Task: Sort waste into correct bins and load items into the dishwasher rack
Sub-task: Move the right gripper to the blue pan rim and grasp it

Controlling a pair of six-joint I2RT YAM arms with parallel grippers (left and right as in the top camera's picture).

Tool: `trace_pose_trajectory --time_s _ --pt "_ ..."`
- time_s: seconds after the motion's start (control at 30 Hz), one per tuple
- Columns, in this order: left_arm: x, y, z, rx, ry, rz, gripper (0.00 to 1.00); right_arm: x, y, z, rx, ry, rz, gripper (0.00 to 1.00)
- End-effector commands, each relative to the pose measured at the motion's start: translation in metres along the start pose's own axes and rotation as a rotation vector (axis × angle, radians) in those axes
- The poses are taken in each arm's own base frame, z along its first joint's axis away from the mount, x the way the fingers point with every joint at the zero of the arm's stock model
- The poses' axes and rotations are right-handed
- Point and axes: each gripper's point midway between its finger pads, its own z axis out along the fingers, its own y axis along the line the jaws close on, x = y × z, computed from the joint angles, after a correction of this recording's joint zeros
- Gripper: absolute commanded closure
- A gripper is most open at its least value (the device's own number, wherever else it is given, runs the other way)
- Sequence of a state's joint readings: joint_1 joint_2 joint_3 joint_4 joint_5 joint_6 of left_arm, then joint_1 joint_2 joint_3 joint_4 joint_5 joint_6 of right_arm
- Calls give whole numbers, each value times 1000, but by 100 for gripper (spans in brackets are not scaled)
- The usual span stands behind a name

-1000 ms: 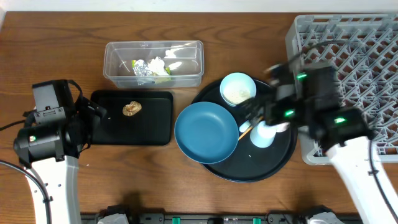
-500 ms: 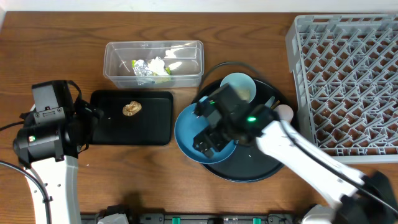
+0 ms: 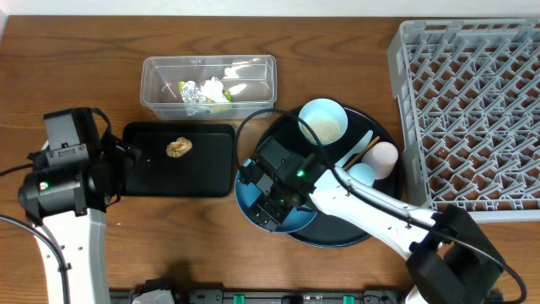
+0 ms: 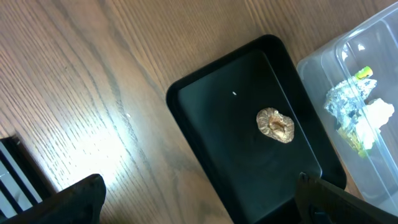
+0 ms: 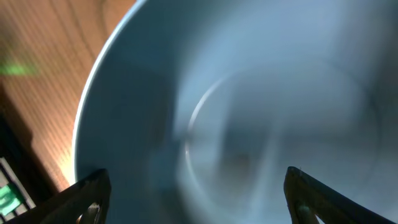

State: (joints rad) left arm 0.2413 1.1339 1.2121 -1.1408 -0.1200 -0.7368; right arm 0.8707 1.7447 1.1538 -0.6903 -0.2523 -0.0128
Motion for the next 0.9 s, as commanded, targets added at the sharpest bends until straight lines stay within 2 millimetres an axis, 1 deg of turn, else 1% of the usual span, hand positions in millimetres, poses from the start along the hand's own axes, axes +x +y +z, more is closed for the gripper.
trace_pose_trajectory --time_s 0.0,0.13,0.2,0.3,0.37,0.4,0.47,0.5,0.53,0.6,0.73,0.87 --pt "0 5 8 -42 5 -7 2 -17 5 -11 0 -35 -33 16" --pt "1 5 14 -59 22 -3 2 -31 9 -30 1 -47 -36 15" --pt "2 4 18 -71 33 0 2 -39 12 -42 2 -51 -37 13" --pt "3 4 23 -86 47 4 2 -42 19 -54 -14 -42 -39 5" --pt "3 4 26 -94 56 6 2 -40 30 -54 -66 -33 -46 4" --pt "3 4 28 -99 59 7 2 -36 39 -53 -109 -16 -65 5" --pt "4 4 30 -106 66 9 2 -29 45 -48 -132 10 -76 10" --pt "4 4 31 -109 70 10 2 -24 47 -44 -129 26 -81 14" --pt "4 4 33 -113 73 11 2 -20 48 -38 -120 40 -88 21" --pt "5 4 34 -117 77 12 2 -15 50 -26 -113 54 -104 28" --pt "5 4 35 -120 80 13 2 -6 55 -1 -105 99 -122 36" --pt "5 4 35 -121 81 13 2 -1 48 14 -63 138 -101 39"
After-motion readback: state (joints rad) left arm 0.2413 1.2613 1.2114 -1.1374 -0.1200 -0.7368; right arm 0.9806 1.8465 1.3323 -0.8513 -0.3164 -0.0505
